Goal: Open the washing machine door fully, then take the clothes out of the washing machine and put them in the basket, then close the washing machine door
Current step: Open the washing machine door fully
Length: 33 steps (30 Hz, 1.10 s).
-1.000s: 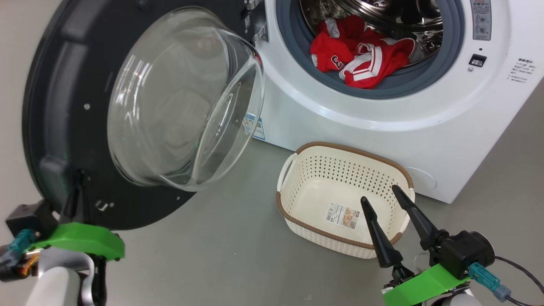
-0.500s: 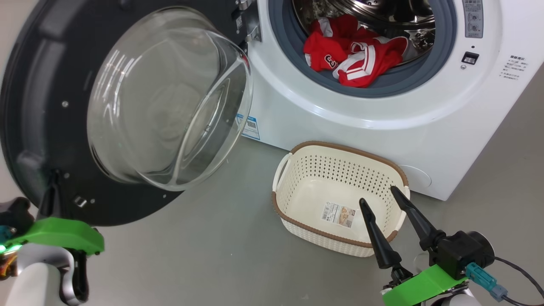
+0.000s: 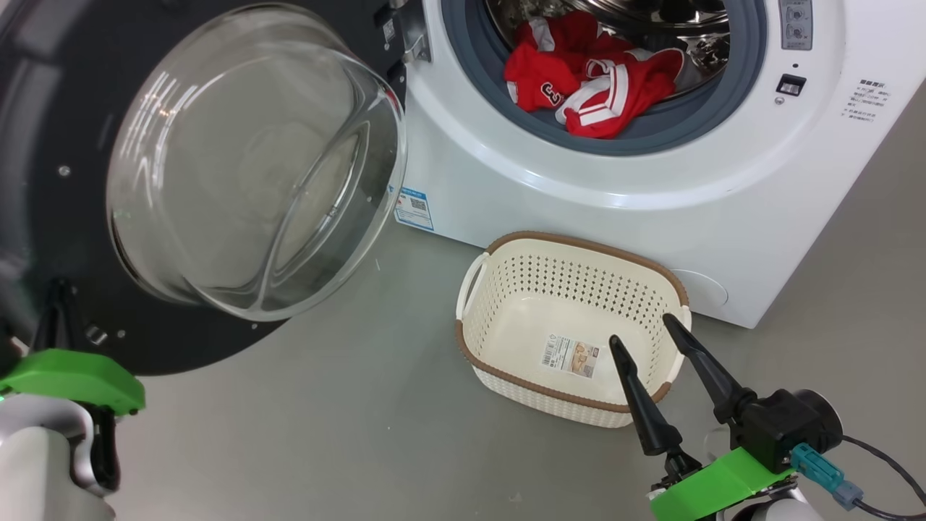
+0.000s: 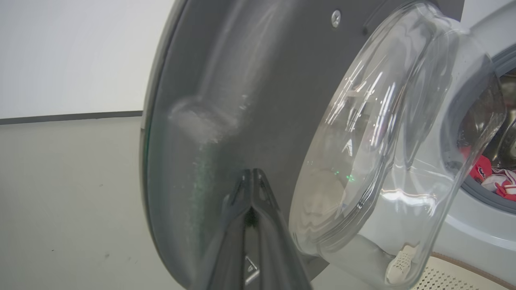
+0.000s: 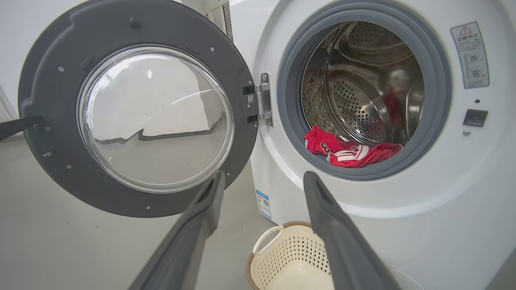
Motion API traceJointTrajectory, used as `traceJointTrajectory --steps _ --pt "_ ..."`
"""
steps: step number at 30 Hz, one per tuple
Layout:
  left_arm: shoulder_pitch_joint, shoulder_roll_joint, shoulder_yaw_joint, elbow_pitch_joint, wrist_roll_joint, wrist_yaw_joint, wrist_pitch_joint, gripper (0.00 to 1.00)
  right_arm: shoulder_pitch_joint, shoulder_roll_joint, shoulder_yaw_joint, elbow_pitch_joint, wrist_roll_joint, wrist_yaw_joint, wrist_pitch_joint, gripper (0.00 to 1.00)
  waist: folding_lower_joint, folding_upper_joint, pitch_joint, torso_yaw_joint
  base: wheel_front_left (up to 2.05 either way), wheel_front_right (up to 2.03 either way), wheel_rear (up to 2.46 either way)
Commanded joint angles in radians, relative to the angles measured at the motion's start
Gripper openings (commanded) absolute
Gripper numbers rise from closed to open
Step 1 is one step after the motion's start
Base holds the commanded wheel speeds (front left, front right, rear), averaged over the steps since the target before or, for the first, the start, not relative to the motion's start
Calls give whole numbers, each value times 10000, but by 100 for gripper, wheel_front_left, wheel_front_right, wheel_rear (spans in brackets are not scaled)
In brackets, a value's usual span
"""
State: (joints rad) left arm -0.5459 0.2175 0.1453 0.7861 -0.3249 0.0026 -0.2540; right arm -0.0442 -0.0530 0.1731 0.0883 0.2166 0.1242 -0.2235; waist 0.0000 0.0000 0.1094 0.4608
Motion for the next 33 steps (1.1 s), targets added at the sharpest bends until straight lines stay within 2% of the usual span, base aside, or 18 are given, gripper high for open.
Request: traceJointTrajectory --steps 1,13,25,26,27,33 --pt "-509 650 440 33 93 -31 -77 0 -93 28 216 -325 -145 65 32 100 0 0 47 -27 0 0 0" --pt "-479 495 907 -71 551 -86 -77 0 -122 28 159 -346 -76 65 52 100 0 0 29 -268 0 0 0" --pt "618 -358 1385 -1938 980 -316 -78 0 -167 28 108 -152 208 65 -145 100 0 0 -146 -398 0 0 0" --pt "758 -440 1372 -2172 1063 -328 -78 31 -173 28 86 -135 230 65 -166 100 0 0 -155 -420 0 0 0" --pt "1017 -646 1370 -2703 1163 -347 -78 100 -185 28 34 -92 273 65 -201 100 0 0 -171 -480 0 0 0" --pt "1583 -1167 1179 -4373 1237 -660 -78 100 -307 28 -256 -13 288 65 -297 100 0 0 -195 -721 0 0 0"
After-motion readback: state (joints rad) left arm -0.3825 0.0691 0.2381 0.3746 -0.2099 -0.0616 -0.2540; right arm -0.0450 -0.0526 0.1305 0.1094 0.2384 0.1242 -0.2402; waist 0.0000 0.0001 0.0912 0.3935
